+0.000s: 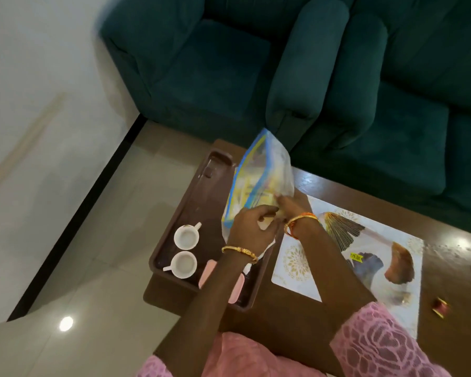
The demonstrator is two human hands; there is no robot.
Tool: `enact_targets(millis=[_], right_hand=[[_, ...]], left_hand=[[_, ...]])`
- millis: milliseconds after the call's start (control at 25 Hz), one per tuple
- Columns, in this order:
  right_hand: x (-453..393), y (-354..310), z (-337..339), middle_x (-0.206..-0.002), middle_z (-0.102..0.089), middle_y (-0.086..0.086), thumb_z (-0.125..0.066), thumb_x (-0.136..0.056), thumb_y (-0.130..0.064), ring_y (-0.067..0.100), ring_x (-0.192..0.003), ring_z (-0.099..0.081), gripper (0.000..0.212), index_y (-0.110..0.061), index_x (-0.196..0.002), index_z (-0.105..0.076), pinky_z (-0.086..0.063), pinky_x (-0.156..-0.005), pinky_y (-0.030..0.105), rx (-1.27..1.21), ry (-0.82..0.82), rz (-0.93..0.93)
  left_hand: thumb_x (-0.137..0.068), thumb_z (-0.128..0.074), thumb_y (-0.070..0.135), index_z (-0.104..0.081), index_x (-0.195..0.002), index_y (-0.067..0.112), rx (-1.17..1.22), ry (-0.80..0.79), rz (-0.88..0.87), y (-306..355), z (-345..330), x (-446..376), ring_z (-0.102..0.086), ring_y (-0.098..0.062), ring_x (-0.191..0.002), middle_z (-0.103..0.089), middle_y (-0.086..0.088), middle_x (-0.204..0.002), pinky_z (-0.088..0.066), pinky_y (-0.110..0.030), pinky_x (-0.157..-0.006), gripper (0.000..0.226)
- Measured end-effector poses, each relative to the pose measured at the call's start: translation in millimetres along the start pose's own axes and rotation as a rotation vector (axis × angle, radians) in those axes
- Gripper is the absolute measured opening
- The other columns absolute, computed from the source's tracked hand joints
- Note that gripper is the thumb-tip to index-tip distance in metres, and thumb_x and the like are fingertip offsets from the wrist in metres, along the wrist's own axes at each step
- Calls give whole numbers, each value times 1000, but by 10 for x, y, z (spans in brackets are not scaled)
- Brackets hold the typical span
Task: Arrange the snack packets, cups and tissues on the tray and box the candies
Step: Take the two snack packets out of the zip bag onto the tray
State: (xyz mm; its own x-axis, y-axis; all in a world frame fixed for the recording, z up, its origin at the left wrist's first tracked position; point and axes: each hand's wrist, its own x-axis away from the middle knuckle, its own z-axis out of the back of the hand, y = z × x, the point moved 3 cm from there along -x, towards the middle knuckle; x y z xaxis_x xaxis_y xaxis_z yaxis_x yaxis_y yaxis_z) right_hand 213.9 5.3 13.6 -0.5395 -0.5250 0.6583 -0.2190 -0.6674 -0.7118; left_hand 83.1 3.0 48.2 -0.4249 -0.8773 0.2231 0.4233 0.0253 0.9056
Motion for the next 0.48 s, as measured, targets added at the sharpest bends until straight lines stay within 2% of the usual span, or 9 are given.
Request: enact_targets(millis=[80,160,200,280,360,400,440,480], right_hand=[[139,193,400,-102,-64,12,-52,-92,-8,30,-88,-62,25,-12,-116,-59,-57,-73,44,-60,10,-25],[321,383,779,-89,-63,1,-54,-91,-9,24,-81,-62,19,-24,-99,-62,-59,-58,39,-81,23,-17],[404,476,934,-84,-60,-2,-55,-91,-9,22,-77,-61,19,-26,-90,-63,-58,-49,35,-71,22,-9],[543,680,1189,-83,-60,-6,-55,-90,-5,21,-73,-62,22,-25,-83,-64,-59,-45,35,-79,-28,-16],[667,910,1437,-82,-65,-4,-53,-90,-2,11,-61,-68,24,-20,-83,-67,-58,-43,33,-68,-102,-55],[715,1024,1551,-81,-66,-3,-52,-91,-2,7,-55,-67,22,-16,-81,-67,-56,-41,30,-59,-123,-84],[761,1135,1666,-82,-67,-2,-52,-92,-3,8,-54,-65,18,-11,-86,-66,-55,-40,27,-43,-133,-112],[798,1240,1757,-83,-68,-1,-51,-92,-3,10,-55,-64,16,-7,-95,-65,-54,-40,24,-31,-139,-132]], left_hand=[[-74,-64,25,-69,-98,21,5,178,-14,30,8,146,-56,-14,-84,-66,11,-92,-47,-30,-83,25],[-71,-69,31,-61,-107,14,-125,347,6,-13,-2,251,-54,-25,-96,-62,-4,-106,-45,-36,-88,41],[-70,-73,34,-56,-113,9,-175,329,96,-75,-46,286,-51,-29,-104,-58,-11,-112,-43,-40,-92,53],[-70,-77,39,-52,-115,8,-91,68,332,-155,-242,340,-53,-26,-104,-57,-12,-112,-45,-39,-93,60],[-77,-73,31,-56,-100,11,110,-199,454,-100,-558,511,-63,-17,-77,-66,-4,-88,-52,-32,-75,34],[-81,-69,24,-57,-88,12,176,-235,467,-61,-698,602,-62,-12,-59,-66,-1,-72,-51,-28,-63,18],[-85,-64,19,-57,-77,13,203,-222,457,-18,-828,689,-57,-7,-45,-64,4,-58,-48,-25,-54,12],[-88,-60,18,-56,-68,15,197,-197,438,8,-941,770,-52,-5,-36,-60,8,-46,-45,-20,-48,20]])
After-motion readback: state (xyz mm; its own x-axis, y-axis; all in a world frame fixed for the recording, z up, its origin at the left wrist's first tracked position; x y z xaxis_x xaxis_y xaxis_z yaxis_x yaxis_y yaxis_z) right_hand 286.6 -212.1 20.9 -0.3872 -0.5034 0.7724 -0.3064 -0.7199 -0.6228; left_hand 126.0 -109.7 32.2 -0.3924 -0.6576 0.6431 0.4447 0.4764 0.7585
